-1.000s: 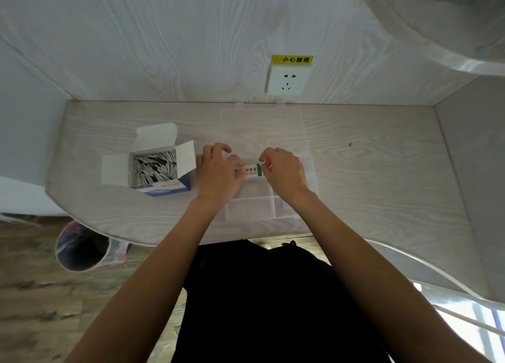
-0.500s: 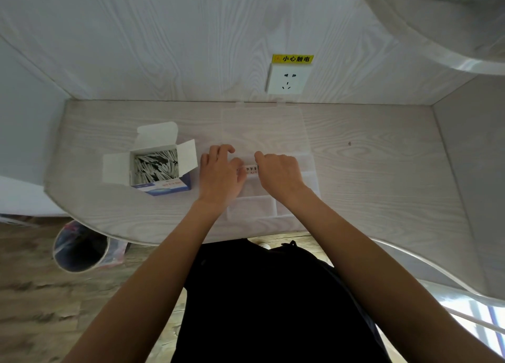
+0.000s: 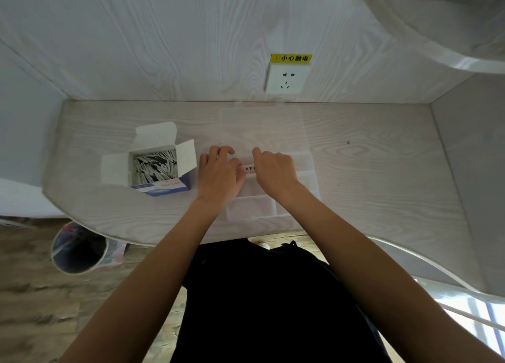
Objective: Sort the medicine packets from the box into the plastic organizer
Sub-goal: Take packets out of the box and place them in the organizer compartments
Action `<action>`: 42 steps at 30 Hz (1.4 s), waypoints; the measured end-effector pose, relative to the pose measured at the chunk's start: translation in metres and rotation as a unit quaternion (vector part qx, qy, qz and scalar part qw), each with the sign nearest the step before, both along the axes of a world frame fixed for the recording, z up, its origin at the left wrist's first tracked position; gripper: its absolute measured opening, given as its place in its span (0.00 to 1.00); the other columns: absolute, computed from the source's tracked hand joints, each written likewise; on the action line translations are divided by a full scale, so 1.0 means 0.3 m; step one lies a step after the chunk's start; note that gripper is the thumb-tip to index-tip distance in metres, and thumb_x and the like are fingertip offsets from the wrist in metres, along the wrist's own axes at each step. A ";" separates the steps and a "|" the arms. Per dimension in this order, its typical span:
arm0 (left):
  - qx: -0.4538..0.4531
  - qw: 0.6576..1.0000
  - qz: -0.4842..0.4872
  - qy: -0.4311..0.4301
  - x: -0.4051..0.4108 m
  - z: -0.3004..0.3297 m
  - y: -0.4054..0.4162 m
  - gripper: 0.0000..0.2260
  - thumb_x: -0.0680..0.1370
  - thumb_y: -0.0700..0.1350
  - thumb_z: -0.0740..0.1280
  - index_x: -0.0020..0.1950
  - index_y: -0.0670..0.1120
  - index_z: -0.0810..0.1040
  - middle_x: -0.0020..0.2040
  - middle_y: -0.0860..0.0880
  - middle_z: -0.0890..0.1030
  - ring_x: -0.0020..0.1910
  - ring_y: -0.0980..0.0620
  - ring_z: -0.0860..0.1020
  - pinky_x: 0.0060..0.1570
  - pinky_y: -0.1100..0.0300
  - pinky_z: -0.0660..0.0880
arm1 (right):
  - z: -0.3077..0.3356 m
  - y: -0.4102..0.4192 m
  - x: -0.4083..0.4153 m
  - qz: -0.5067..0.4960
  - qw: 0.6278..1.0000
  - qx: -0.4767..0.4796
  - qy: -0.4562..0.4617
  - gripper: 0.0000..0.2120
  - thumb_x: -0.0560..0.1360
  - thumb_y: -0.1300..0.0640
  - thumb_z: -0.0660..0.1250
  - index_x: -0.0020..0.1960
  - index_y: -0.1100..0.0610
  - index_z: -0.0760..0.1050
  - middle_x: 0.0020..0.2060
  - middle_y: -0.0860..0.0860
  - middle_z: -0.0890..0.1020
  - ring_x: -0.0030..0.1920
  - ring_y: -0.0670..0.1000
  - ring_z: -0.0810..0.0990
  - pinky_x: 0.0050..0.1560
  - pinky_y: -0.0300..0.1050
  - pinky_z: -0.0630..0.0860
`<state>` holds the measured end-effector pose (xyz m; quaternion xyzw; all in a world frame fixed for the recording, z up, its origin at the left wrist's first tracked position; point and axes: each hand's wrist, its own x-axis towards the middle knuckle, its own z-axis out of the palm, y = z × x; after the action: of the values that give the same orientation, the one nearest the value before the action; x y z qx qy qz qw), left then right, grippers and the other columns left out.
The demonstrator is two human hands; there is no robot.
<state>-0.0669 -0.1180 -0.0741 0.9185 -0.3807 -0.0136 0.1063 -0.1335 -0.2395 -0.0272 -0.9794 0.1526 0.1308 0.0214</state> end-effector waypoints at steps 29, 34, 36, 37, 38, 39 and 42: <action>-0.083 0.992 -0.031 0.087 -0.030 -0.023 0.028 0.18 0.73 0.48 0.70 0.61 0.43 0.75 0.63 0.44 0.75 0.62 0.44 0.71 0.59 0.50 0.70 | -0.133 -0.112 -0.215 0.005 0.979 0.061 -0.193 0.19 0.75 0.47 0.60 0.60 0.54 0.76 0.59 0.49 0.78 0.53 0.56 0.77 0.50 0.50 0.75; -0.073 0.992 -0.037 0.096 -0.046 -0.009 -0.054 0.18 0.73 0.47 0.70 0.62 0.43 0.75 0.65 0.44 0.73 0.63 0.43 0.71 0.60 0.48 0.71 | -0.124 -0.157 -0.237 -0.038 0.980 0.068 -0.181 0.17 0.76 0.52 0.65 0.63 0.54 0.75 0.63 0.49 0.77 0.58 0.57 0.75 0.54 0.52 0.72; -0.070 0.991 -0.026 0.111 -0.066 0.013 -0.074 0.19 0.74 0.46 0.68 0.63 0.44 0.73 0.69 0.44 0.69 0.65 0.44 0.69 0.62 0.51 0.69 | -0.107 -0.162 -0.240 -0.060 0.979 0.087 -0.175 0.16 0.78 0.52 0.63 0.65 0.53 0.74 0.64 0.48 0.75 0.62 0.56 0.72 0.58 0.51 0.68; -0.069 0.990 -0.017 0.120 -0.081 0.030 -0.075 0.18 0.75 0.46 0.67 0.64 0.45 0.73 0.71 0.45 0.67 0.66 0.45 0.68 0.61 0.52 0.69 | -0.096 -0.158 -0.243 -0.070 0.975 0.099 -0.187 0.16 0.78 0.51 0.61 0.64 0.53 0.74 0.64 0.48 0.75 0.63 0.55 0.71 0.60 0.50 0.67; -0.076 0.990 -0.012 0.122 -0.096 0.052 -0.072 0.18 0.75 0.46 0.67 0.64 0.45 0.72 0.72 0.46 0.66 0.66 0.46 0.67 0.60 0.53 0.70 | -0.079 -0.151 -0.243 -0.077 0.967 0.115 -0.215 0.16 0.78 0.51 0.60 0.63 0.53 0.76 0.63 0.49 0.77 0.63 0.55 0.71 0.60 0.49 0.66; -0.096 0.988 -0.011 0.121 -0.110 0.081 -0.060 0.17 0.75 0.45 0.67 0.63 0.45 0.73 0.71 0.47 0.67 0.66 0.47 0.68 0.59 0.53 0.71 | -0.057 -0.140 -0.239 -0.082 0.954 0.138 -0.253 0.16 0.78 0.50 0.58 0.61 0.54 0.77 0.60 0.50 0.78 0.61 0.54 0.72 0.60 0.47 0.66; -0.230 0.969 0.008 0.093 -0.140 0.201 0.051 0.11 0.73 0.39 0.67 0.55 0.44 0.77 0.62 0.47 0.75 0.59 0.49 0.74 0.55 0.61 0.70 | 0.030 -0.073 -0.176 -0.059 0.914 0.240 -0.321 0.14 0.77 0.52 0.60 0.58 0.56 0.78 0.55 0.51 0.80 0.56 0.51 0.75 0.56 0.39 0.68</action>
<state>-0.1090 -0.1029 -0.0136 0.8671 -0.3546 -0.0104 0.3497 -0.1863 -0.2614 -0.0183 -0.9232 0.1594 -0.1599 0.3110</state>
